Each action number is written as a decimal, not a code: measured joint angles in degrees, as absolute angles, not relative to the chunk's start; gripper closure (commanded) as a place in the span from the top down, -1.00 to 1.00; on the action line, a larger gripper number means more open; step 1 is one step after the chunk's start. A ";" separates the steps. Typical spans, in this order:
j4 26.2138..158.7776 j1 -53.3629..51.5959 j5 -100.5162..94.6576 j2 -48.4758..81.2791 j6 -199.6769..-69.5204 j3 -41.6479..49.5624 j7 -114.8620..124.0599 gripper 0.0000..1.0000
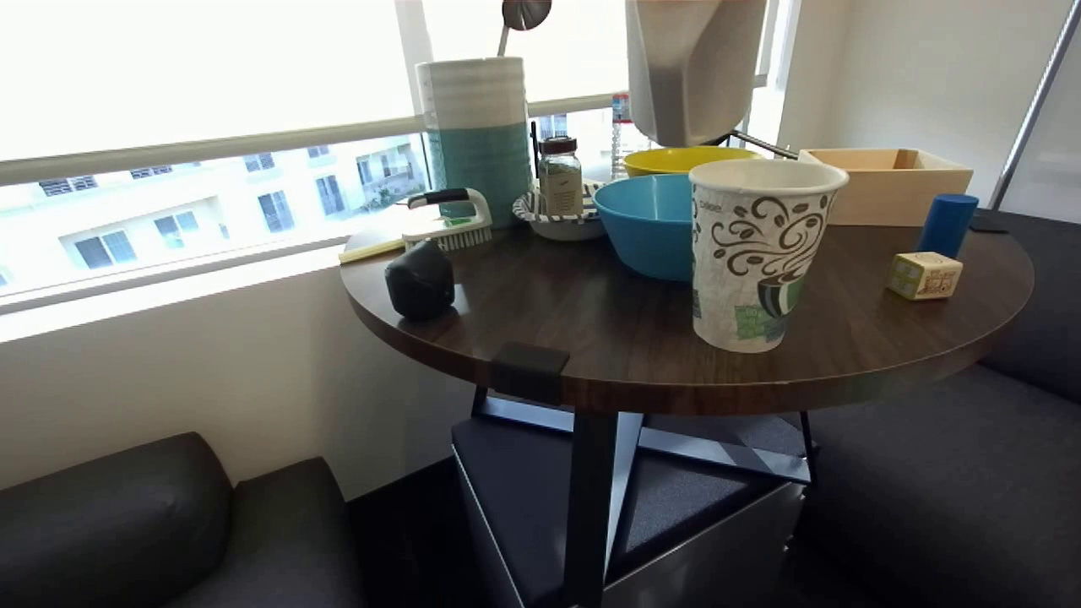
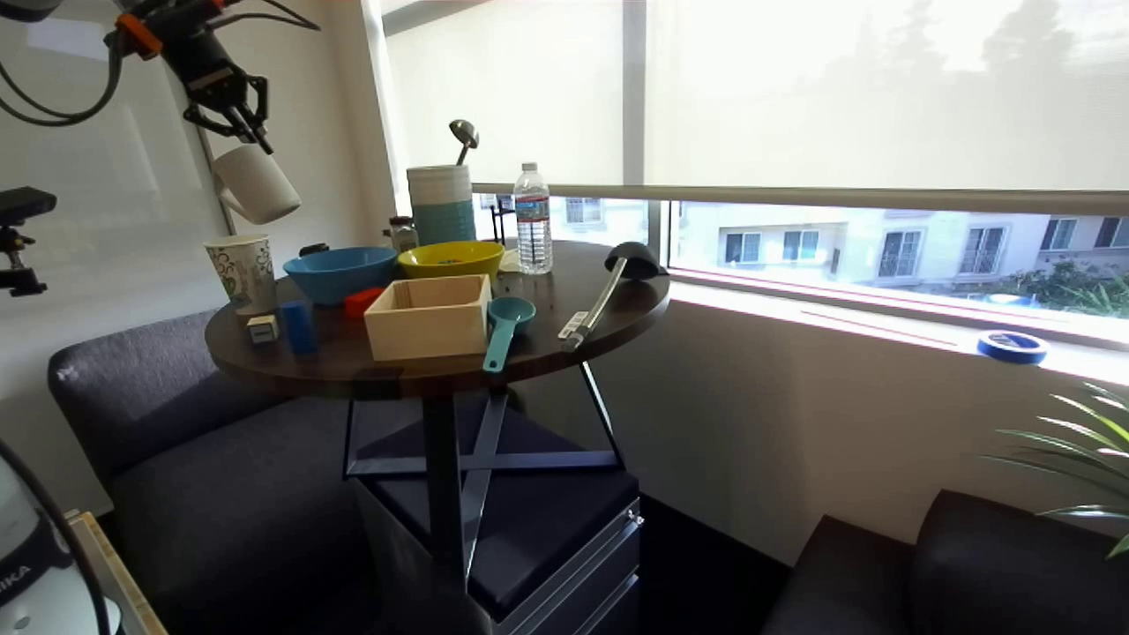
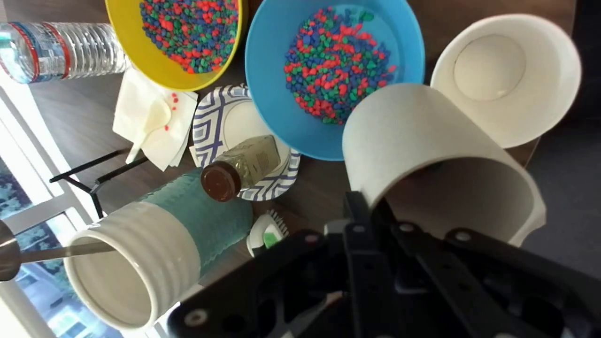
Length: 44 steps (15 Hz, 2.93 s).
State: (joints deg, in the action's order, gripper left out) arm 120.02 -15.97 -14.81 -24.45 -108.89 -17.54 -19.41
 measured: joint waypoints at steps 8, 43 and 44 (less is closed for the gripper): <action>114.02 -16.62 -27.36 -21.04 -96.59 -22.04 -22.02 -0.98; 111.30 -25.33 -45.86 -3.30 -70.21 -27.71 -27.20 -0.98; 111.14 -25.68 -46.48 -2.64 -69.31 -27.96 -27.20 -0.98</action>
State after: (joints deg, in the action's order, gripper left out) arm 111.14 -25.68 -46.48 -2.64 -69.31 -27.96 -27.20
